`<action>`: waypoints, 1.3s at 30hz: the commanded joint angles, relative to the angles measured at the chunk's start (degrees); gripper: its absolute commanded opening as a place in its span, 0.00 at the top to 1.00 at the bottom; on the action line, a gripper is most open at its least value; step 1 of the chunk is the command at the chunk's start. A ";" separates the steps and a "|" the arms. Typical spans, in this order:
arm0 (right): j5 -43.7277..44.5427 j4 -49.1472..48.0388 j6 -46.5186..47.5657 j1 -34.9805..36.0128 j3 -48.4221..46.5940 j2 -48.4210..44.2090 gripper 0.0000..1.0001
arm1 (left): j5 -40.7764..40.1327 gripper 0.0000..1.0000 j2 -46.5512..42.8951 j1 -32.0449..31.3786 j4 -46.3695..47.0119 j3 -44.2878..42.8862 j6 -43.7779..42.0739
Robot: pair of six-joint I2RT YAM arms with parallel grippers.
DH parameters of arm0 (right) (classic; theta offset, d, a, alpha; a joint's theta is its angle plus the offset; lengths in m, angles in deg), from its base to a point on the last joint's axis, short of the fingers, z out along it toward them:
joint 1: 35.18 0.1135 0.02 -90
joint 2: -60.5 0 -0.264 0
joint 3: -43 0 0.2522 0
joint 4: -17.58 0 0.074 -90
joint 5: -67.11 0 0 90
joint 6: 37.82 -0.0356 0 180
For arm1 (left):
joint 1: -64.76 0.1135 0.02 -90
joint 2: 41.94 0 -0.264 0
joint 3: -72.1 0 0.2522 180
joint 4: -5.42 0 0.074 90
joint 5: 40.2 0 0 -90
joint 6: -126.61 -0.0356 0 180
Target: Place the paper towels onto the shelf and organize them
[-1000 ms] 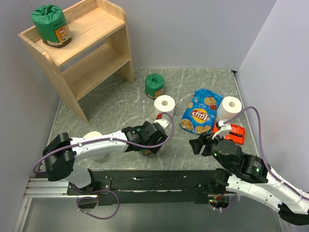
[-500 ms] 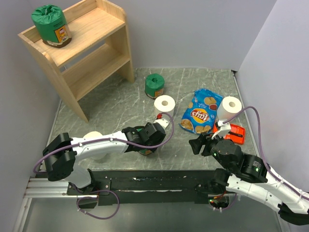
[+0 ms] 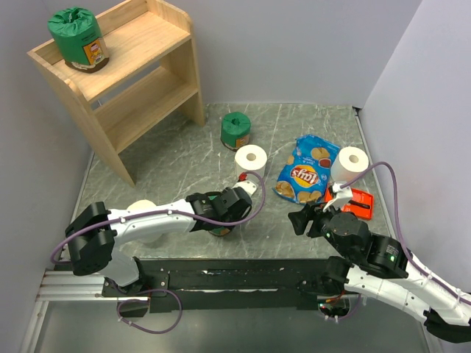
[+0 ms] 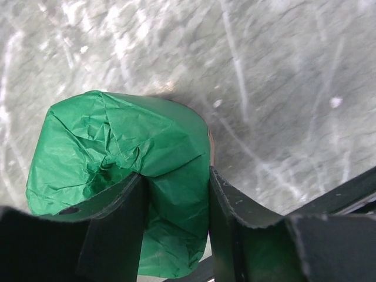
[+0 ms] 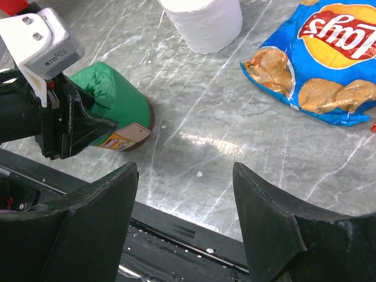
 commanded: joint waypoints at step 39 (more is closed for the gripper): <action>-2.42 0.51 0.84 -0.03 -9.65 7.48 0.27 | -21.23 0.69 3.94 25.93 27.78 -55.87 -56.98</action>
